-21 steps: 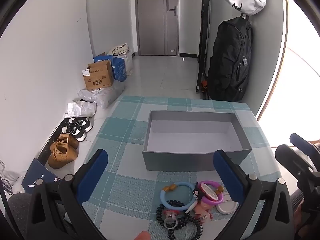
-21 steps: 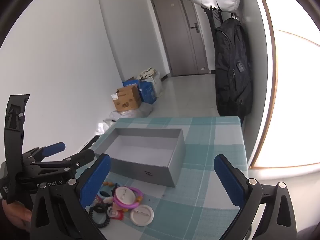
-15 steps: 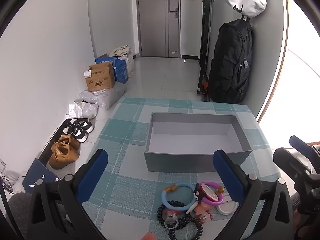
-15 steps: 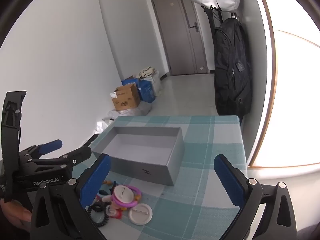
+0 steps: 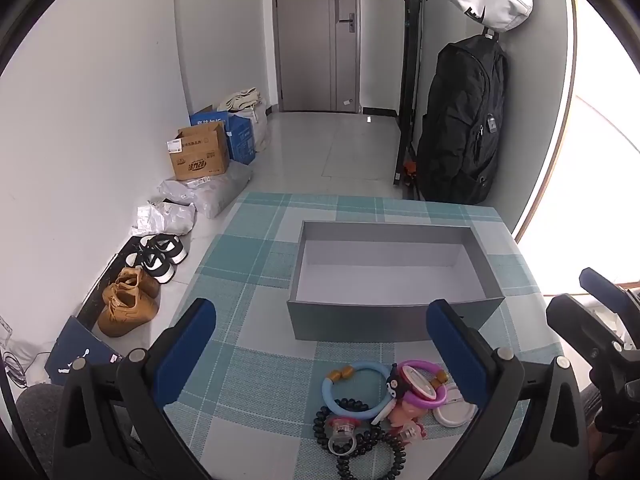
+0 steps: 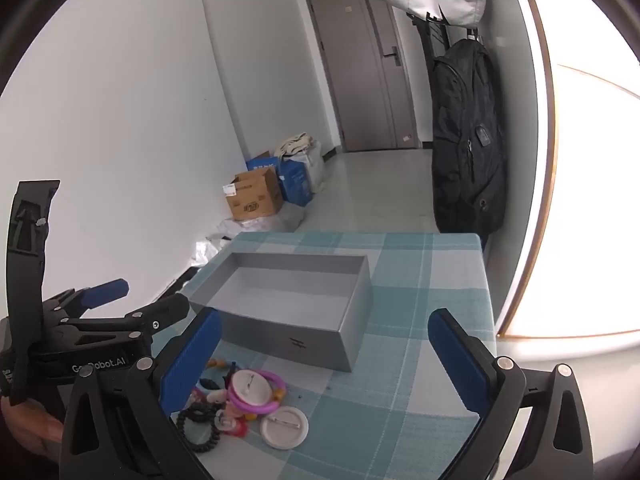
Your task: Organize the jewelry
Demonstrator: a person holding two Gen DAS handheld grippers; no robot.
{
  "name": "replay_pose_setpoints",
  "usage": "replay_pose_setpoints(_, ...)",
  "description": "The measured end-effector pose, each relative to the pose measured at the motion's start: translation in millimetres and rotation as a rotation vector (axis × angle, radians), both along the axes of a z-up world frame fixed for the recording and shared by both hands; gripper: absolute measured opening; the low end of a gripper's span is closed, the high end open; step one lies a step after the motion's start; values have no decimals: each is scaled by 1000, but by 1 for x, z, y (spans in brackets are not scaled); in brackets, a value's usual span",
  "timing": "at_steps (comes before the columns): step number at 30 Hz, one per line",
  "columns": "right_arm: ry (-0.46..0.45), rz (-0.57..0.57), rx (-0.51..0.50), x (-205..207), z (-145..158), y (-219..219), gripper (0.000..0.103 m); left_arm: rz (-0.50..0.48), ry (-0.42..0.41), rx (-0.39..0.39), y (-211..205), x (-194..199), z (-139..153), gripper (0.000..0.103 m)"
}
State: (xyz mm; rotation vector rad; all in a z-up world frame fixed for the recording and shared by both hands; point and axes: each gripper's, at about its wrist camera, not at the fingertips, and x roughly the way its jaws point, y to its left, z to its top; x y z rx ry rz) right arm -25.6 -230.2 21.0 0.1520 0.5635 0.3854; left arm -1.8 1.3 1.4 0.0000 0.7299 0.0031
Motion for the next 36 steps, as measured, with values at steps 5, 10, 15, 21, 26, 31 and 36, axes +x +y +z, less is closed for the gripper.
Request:
replay_pose_setpoints(5,5,-3,4,0,2,-1,103,3,-3,0,0,-1,1,102)
replay_pose_setpoints(10,8,0,5,1,2,0,103,-6,6,-5,0,0,1,102)
replay_pose_setpoints(15,10,1,4,1,2,0,103,-7,9,-2,-2,1,1,102)
replay_pose_setpoints(21,8,-3,8,1,1,1,103,-2,19,-3,-2,0,-2,102)
replay_pose_setpoints(26,9,-2,10,1,1,0,103,-2,20,-4,-2,1,-2,102)
replay_pose_setpoints(31,16,-2,18,0,0,-1,103,-7,47,-13,-2,4,-7,102)
replay_pose_setpoints(36,18,-15,25,1,0,-3,103,-13,54,-22,-2,4,-9,102)
